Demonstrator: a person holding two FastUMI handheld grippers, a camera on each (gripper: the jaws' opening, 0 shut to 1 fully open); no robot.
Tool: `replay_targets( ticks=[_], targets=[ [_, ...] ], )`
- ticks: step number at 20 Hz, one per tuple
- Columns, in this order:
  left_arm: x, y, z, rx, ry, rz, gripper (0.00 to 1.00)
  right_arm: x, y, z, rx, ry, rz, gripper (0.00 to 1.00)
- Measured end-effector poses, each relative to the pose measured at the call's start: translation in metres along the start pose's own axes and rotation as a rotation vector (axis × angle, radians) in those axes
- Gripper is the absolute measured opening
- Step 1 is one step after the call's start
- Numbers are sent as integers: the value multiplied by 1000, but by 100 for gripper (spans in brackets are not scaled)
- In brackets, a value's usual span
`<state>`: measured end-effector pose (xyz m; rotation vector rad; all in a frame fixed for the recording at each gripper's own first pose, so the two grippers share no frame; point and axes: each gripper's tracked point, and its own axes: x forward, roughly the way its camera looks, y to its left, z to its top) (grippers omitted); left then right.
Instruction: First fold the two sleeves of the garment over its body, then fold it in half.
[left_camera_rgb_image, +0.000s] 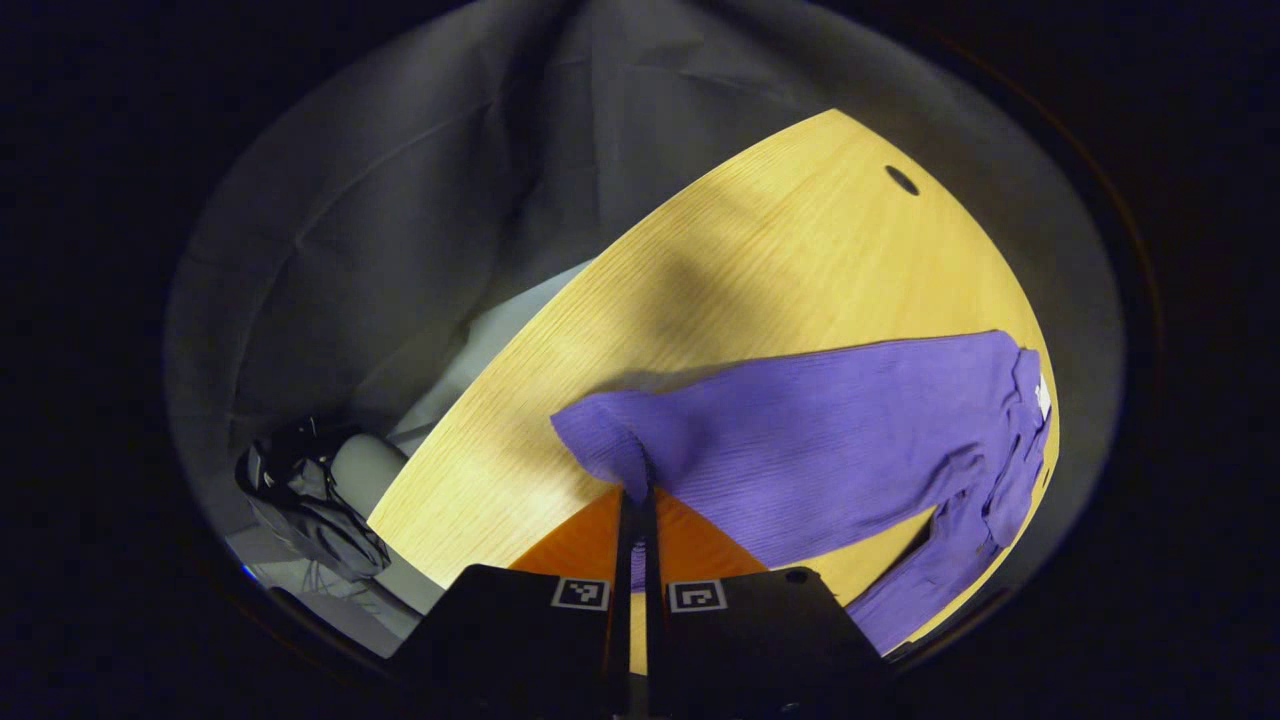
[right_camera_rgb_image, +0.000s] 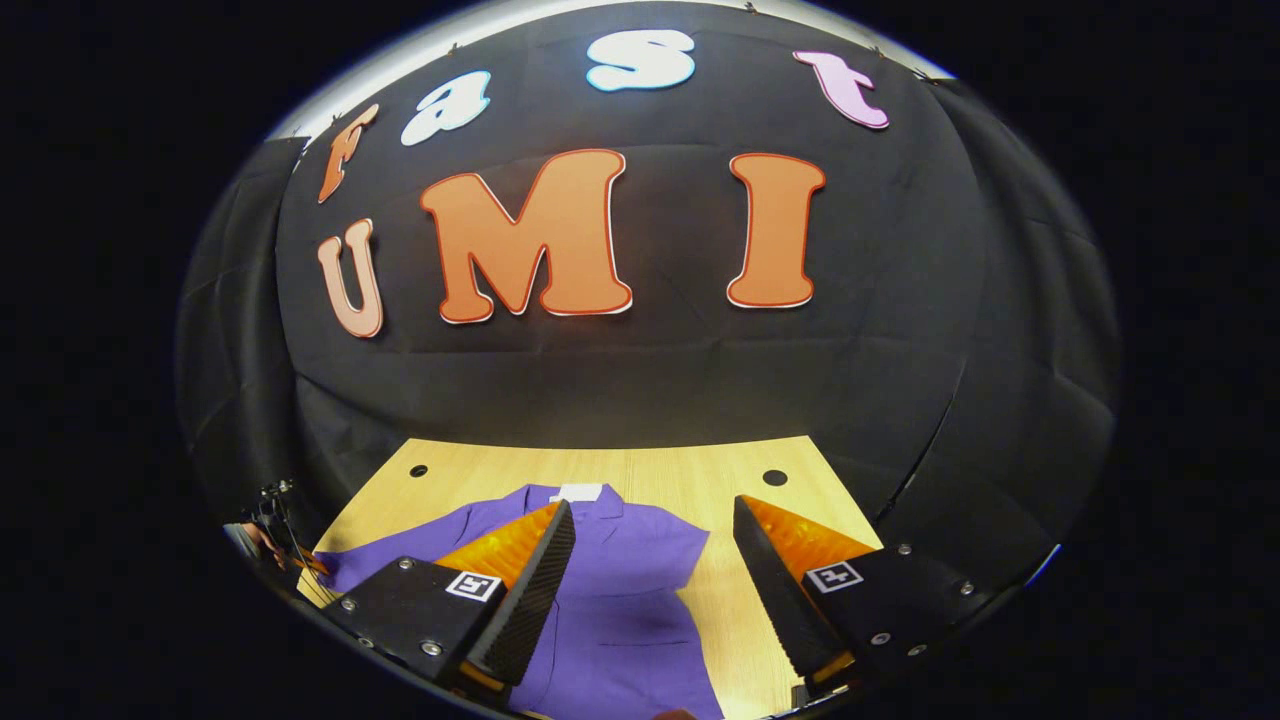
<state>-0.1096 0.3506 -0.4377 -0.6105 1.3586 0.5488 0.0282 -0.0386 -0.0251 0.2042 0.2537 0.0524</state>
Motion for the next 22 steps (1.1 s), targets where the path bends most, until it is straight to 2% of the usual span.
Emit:
replay_targets(
  ticks=[5,11,18,22],
  targets=[
    [-50,-98,10,171,-83,-125,7,-2,-7,-5,-19,-2,8,95],
    [-111,-257,16,424,-154,-283,7,-14,-14,-17,-13,6,29,95],
    [-149,-406,-13,709,-160,-362,7,-26,-34,-30,9,2,13,95],
    [-155,-471,-42,837,-143,-379,7,-31,-43,-36,12,4,4,95]
  ],
)
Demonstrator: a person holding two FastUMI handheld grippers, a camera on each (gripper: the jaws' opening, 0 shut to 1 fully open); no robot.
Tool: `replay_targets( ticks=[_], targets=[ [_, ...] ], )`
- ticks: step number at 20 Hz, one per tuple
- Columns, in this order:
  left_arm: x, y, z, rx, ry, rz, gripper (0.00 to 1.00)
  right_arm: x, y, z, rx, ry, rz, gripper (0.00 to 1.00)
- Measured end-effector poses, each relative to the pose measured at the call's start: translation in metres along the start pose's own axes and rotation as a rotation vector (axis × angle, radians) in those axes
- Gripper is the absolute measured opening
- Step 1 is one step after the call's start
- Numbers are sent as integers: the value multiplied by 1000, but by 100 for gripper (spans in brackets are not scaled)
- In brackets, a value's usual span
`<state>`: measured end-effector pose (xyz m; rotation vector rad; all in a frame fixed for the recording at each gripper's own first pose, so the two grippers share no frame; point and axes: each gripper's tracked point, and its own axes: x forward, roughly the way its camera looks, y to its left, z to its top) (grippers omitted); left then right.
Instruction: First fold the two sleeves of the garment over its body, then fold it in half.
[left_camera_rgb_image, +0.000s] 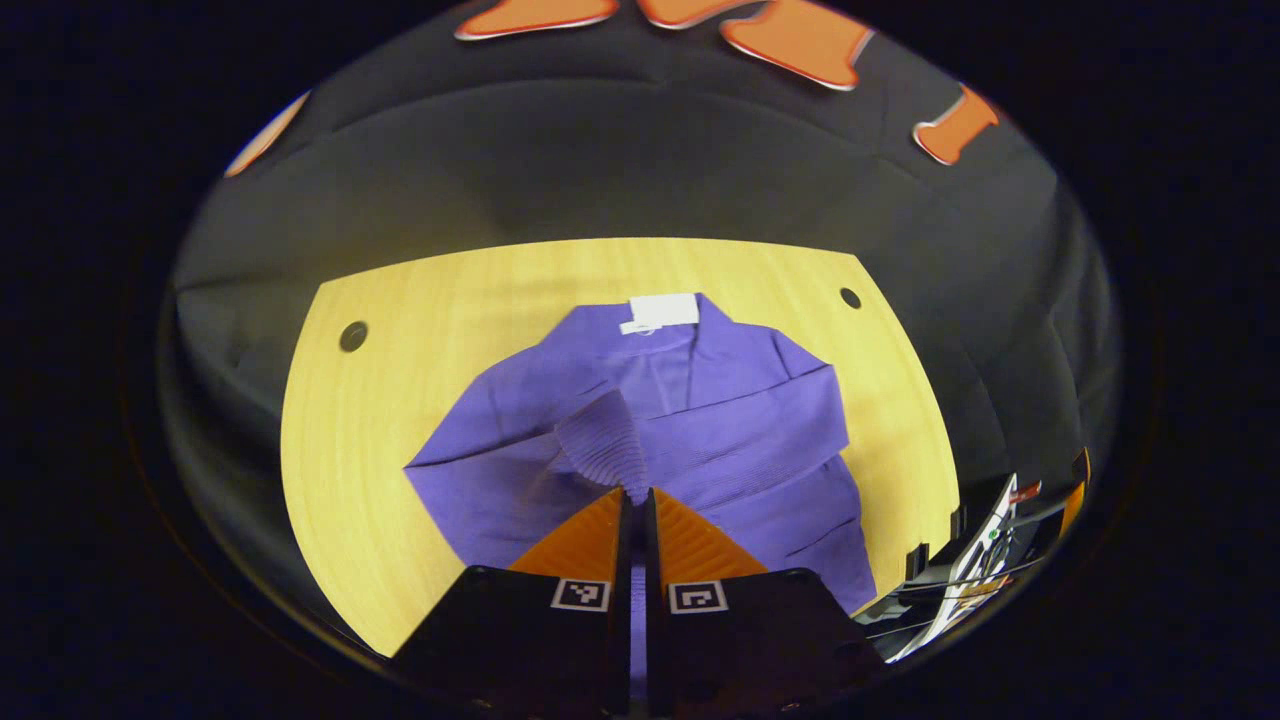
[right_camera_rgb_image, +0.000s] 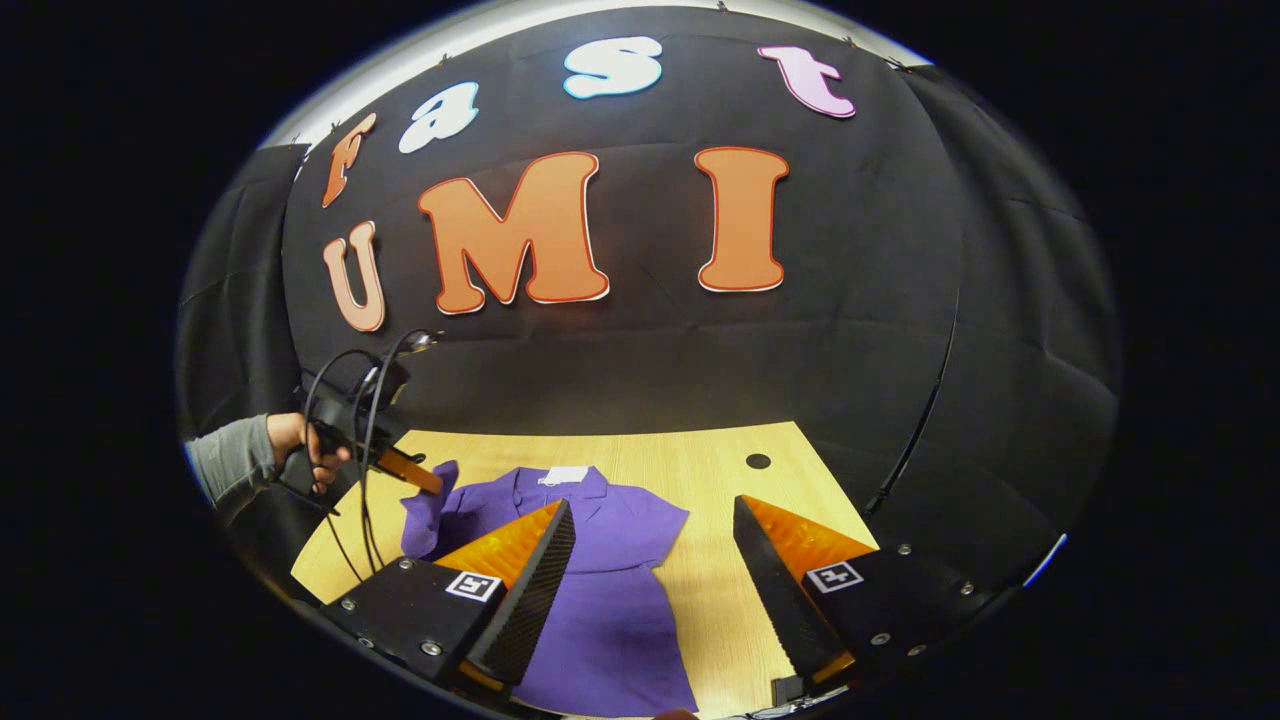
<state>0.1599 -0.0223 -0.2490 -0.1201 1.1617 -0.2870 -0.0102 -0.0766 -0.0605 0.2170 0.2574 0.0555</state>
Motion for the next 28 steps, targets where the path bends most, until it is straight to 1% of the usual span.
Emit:
replay_targets(
  ticks=[7,10,11,12,13,14,16,17,18,21,22,25,28],
  targets=[
    [41,-111,47,200,18,-59,7,-3,-14,-6,34,10,-11,95],
    [59,-138,65,262,-20,-45,7,-1,-22,-9,21,19,-22,95],
    [62,-147,66,274,-31,-53,8,-1,-25,-10,20,22,-27,95],
    [64,-153,69,282,-51,-63,13,-1,-27,-10,20,22,-27,95],
    [63,-161,70,282,-70,-78,29,-1,-29,-11,21,24,-30,95],
    [58,-166,70,283,-93,-90,49,0,-30,-11,23,24,-29,95],
    [51,-162,67,292,-131,-72,88,4,-31,-12,23,32,-24,95],
    [45,-158,67,293,-151,-52,96,4,-30,-13,20,33,-21,95],
    [35,-152,65,285,-186,-31,93,6,-30,-14,13,32,-16,95],
    [5,-138,60,256,-296,6,94,10,-23,-13,-2,19,0,95],
    [-6,-129,59,255,-346,29,95,12,-20,-12,-9,12,4,95],
    [-41,-96,51,257,-490,142,96,20,-13,-12,-44,-11,5,94],
    [-75,-83,34,224,-603,197,96,25,-5,-9,-59,-42,14,95]
  ],
)
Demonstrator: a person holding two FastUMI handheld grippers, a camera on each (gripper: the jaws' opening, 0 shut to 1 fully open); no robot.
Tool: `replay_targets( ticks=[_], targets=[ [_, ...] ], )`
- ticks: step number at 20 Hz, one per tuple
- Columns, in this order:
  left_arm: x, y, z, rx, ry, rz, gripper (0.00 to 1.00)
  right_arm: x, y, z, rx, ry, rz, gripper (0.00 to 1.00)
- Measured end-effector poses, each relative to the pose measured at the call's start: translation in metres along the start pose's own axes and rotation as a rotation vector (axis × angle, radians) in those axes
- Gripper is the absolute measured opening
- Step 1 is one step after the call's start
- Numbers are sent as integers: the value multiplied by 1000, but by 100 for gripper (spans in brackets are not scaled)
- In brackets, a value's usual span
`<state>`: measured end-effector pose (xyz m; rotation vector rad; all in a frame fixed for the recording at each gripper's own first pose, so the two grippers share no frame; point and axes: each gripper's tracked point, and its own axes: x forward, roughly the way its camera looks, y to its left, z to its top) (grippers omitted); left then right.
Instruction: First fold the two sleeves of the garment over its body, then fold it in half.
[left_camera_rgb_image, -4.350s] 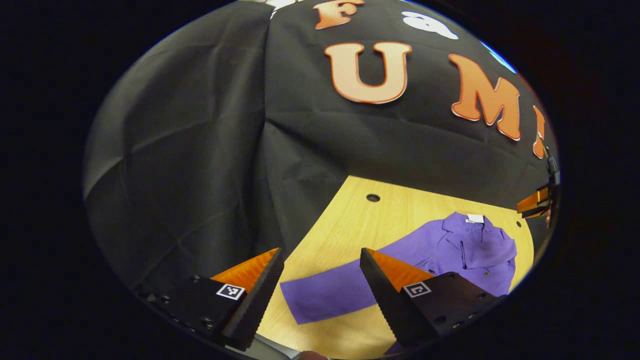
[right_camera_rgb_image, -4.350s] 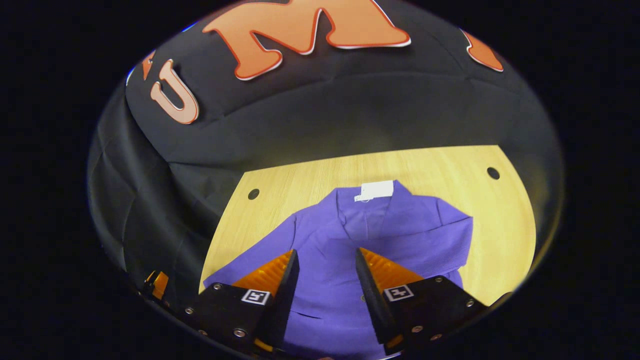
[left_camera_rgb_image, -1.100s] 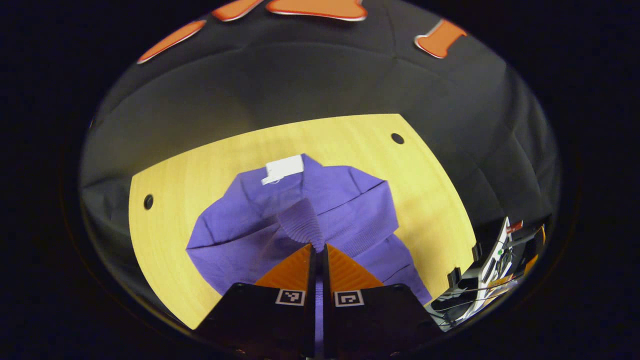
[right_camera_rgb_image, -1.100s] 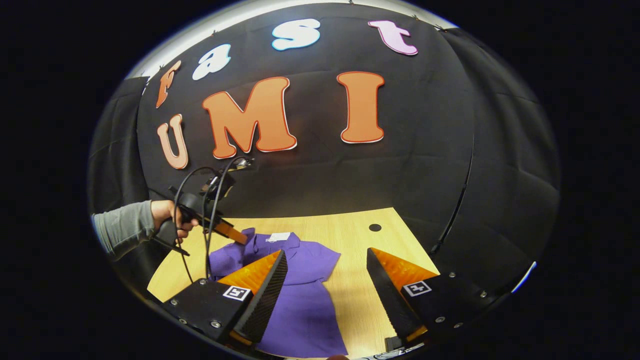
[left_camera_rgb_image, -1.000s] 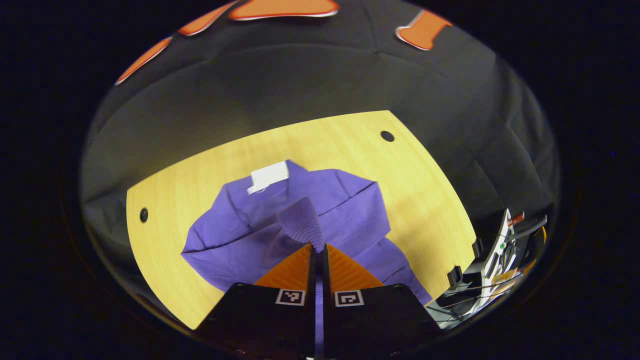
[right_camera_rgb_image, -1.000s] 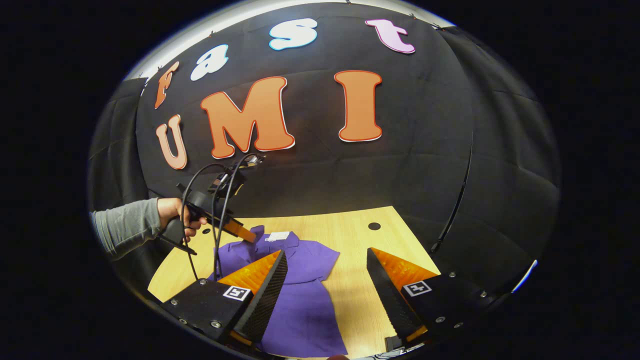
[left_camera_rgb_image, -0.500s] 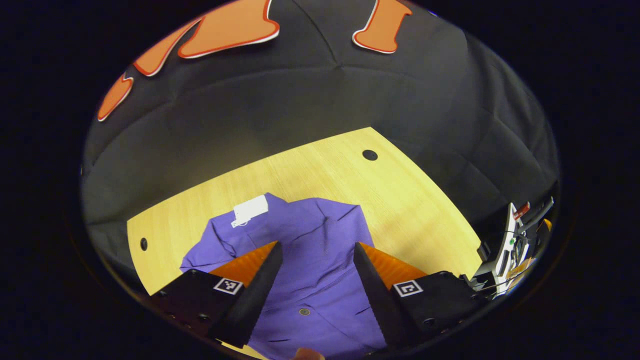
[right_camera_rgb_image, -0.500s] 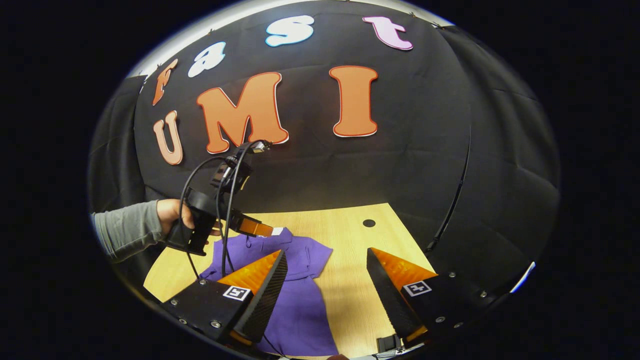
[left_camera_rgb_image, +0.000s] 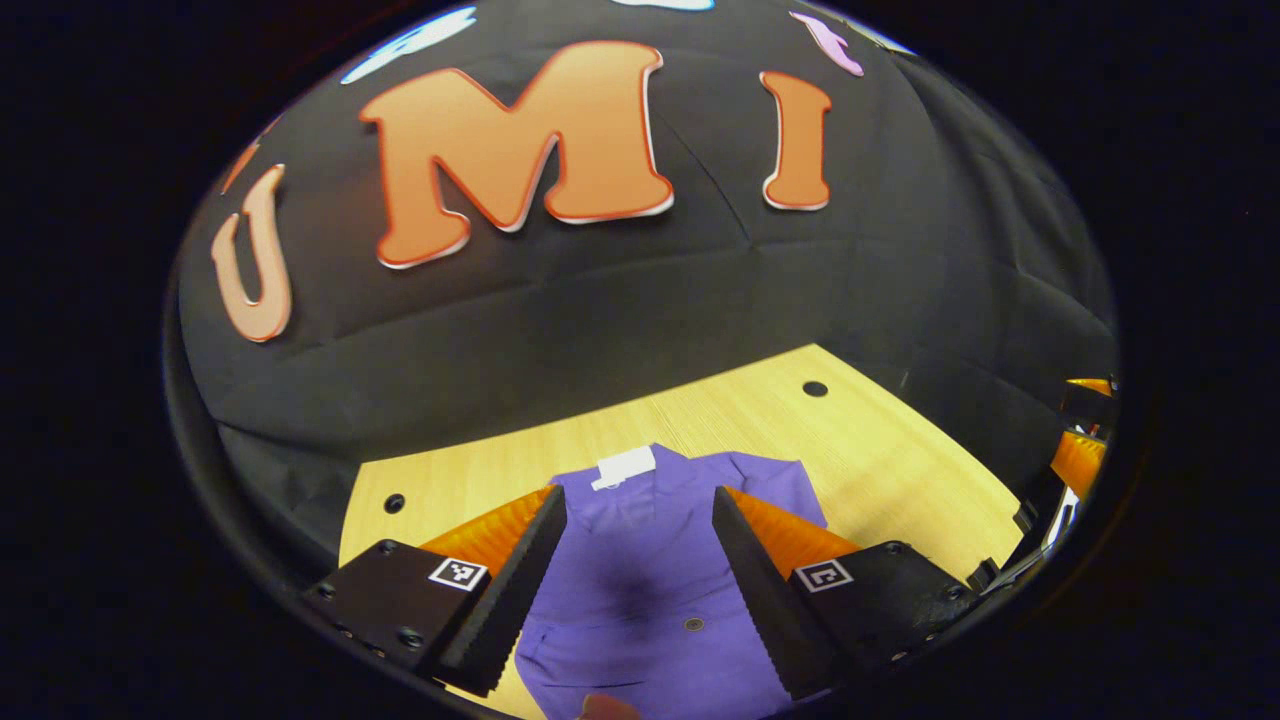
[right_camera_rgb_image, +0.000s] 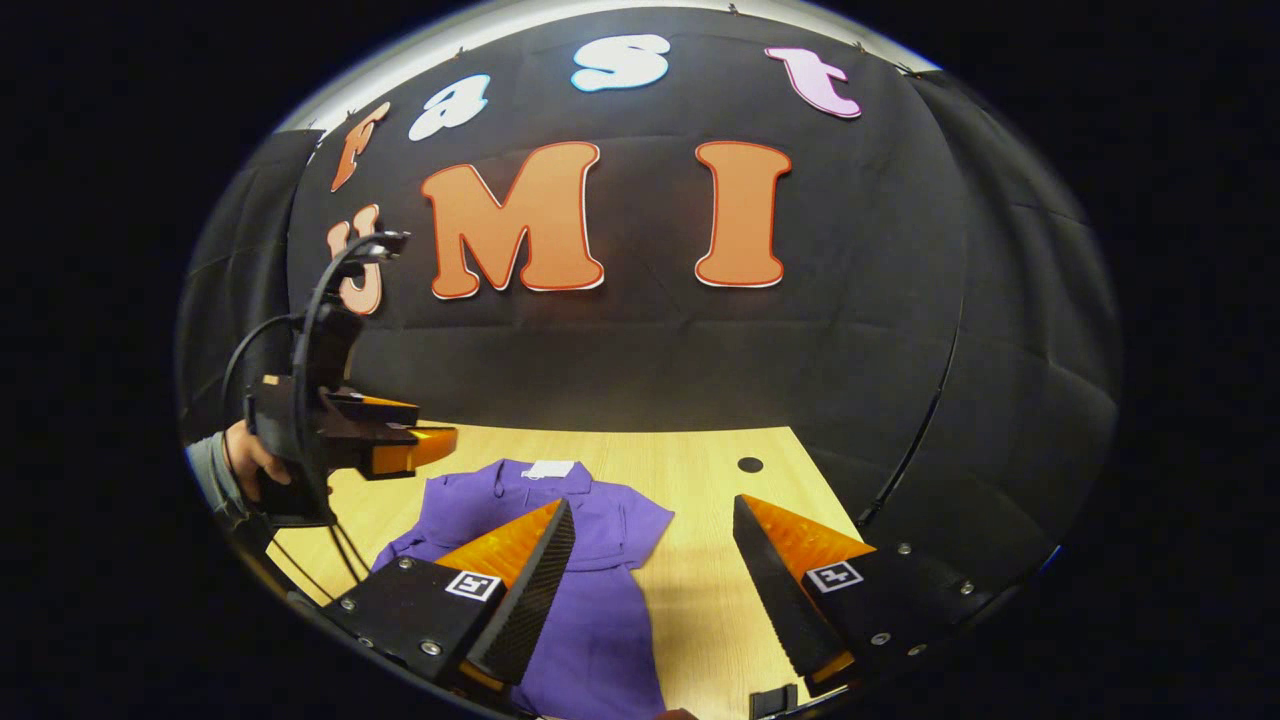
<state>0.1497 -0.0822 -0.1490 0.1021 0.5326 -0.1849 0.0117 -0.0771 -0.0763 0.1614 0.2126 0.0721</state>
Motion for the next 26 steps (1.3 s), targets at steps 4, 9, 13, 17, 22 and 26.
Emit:
replay_targets(
  ticks=[4,9,13,17,22,26],
  targets=[
    [-53,45,9,6,-179,173,97,3,10,8,-37,-67,6,95],
    [-131,64,16,-30,-396,253,96,-7,15,16,-94,-175,-9,95],
    [-200,64,10,-28,-503,314,97,-13,24,-4,-66,-165,18,95],
    [-218,69,-41,-26,-445,365,97,-17,25,-59,-85,-38,37,95],
    [-214,72,-128,-58,-234,385,99,-30,19,-132,-99,157,54,95],
    [-203,67,-181,-84,-82,362,99,-39,18,-189,-89,305,72,95]
  ],
)
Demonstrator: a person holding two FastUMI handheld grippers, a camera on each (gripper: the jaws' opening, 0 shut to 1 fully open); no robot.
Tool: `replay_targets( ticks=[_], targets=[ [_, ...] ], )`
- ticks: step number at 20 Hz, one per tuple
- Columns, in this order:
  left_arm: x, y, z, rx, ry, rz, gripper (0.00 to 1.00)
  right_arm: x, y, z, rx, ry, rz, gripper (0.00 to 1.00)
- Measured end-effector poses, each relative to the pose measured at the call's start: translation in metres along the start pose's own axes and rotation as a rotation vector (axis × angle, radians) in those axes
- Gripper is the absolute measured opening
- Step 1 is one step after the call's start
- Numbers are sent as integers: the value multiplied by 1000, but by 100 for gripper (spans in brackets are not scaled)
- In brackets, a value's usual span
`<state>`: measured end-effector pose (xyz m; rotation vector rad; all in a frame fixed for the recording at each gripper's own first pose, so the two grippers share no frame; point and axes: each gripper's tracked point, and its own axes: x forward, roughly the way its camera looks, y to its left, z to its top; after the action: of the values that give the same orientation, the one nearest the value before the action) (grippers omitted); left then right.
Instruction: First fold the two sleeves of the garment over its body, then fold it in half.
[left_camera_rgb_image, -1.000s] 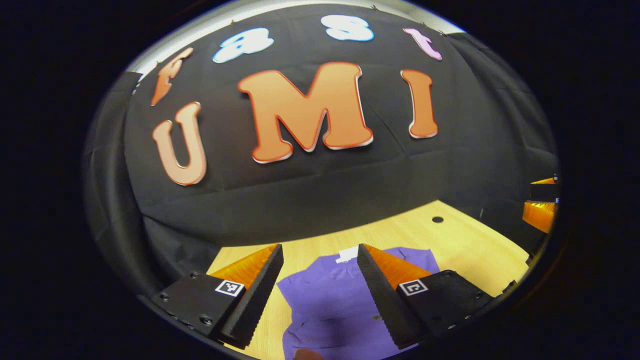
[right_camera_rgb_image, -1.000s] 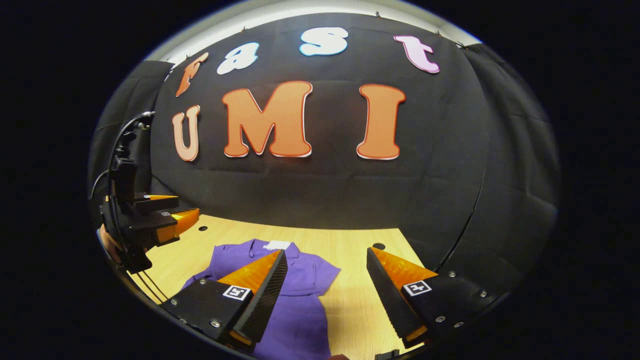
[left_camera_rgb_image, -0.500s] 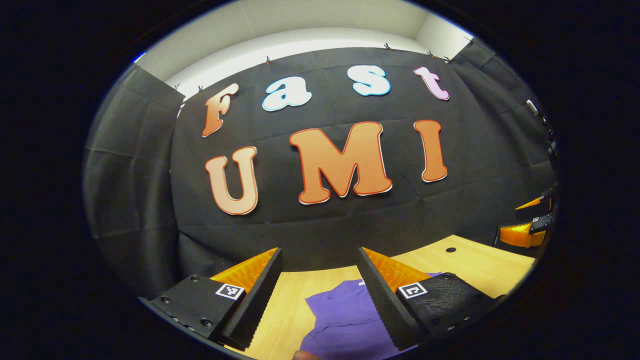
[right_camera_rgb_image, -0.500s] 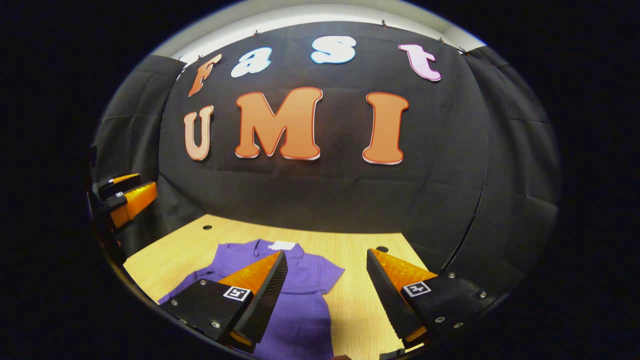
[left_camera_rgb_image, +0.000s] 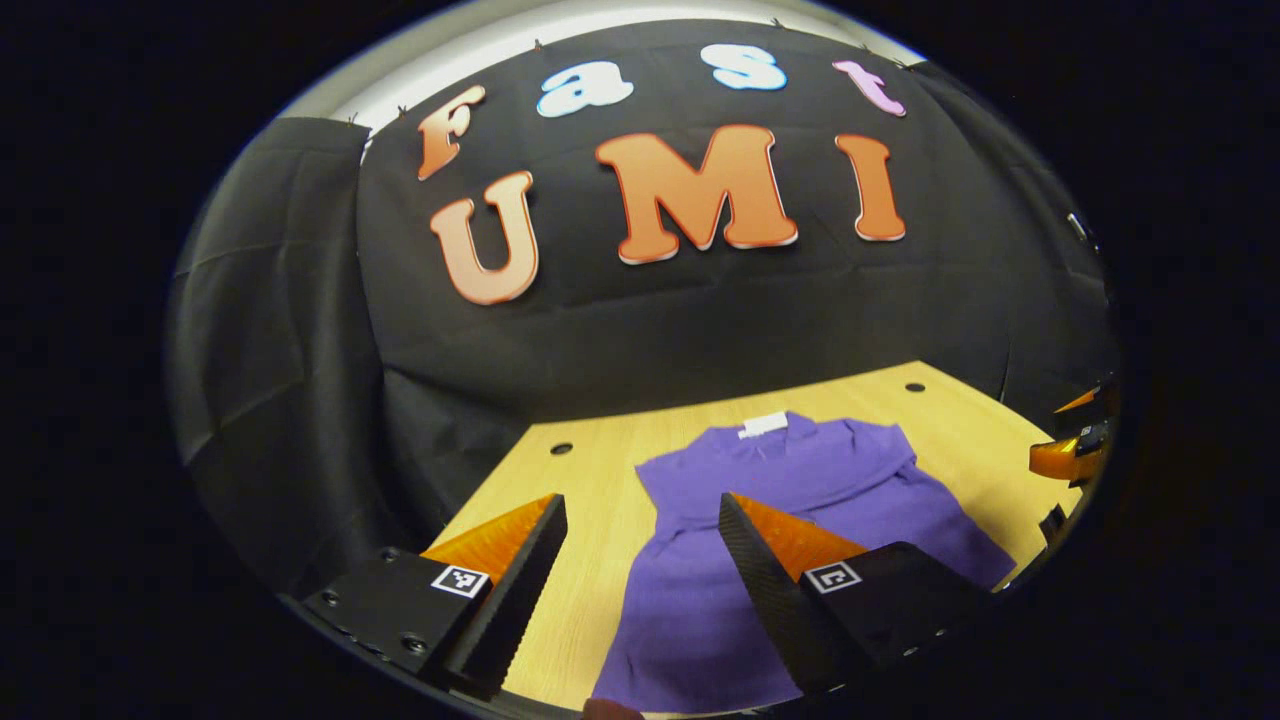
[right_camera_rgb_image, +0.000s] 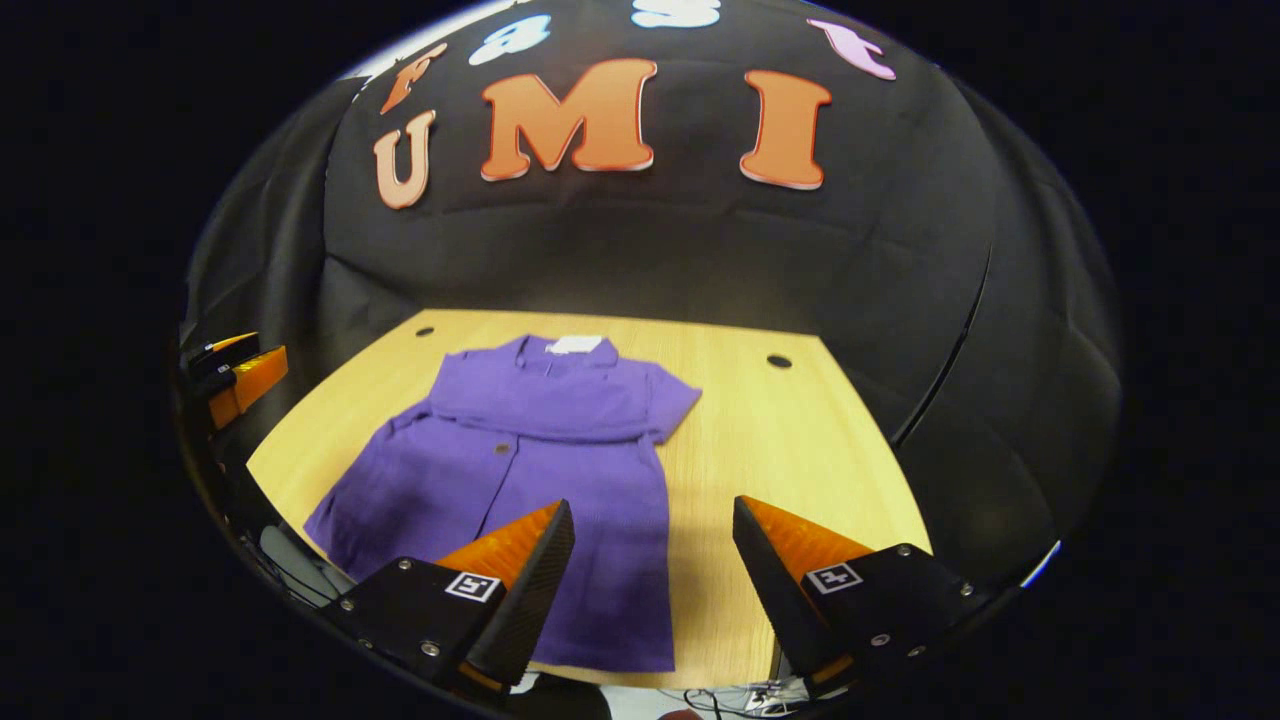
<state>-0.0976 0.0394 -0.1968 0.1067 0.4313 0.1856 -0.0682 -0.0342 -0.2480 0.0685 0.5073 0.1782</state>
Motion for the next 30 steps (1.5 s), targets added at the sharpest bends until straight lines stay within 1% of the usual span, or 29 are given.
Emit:
replay_targets(
  ticks=[1,3,6,8,11,15,16,19,23,26,27,29,30],
  targets=[
    [1,-1,-13,-2,41,-6,99,1,-1,-9,1,36,0,95],
    [9,-2,-45,-3,147,-11,99,6,-1,-41,7,108,0,95],
    [10,1,-94,-25,305,-20,99,16,3,-91,27,245,11,95],
    [9,2,-128,-40,429,-45,99,16,5,-108,56,299,16,96],
    [3,3,-173,-71,586,-54,99,16,6,-130,61,374,22,95],
    [-9,1,-203,-134,747,-77,99,15,11,-152,71,463,34,96],
    [-12,3,-215,-142,787,-74,100,15,13,-158,78,490,43,96],
    [-11,5,-244,-143,895,-93,100,14,14,-171,87,553,38,96],
    [-11,12,-263,-122,974,-96,100,15,16,-183,74,616,39,96],
    [-7,5,-266,-151,1006,-134,100,14,14,-184,58,634,33,96],
    [-4,4,-265,-154,1016,-141,97,14,14,-185,56,646,32,96],
    [4,2,-262,-168,1046,-153,96,13,16,-188,54,677,27,96],
    [8,6,-265,-156,1055,-166,96,13,18,-188,45,686,33,96]
  ],
)
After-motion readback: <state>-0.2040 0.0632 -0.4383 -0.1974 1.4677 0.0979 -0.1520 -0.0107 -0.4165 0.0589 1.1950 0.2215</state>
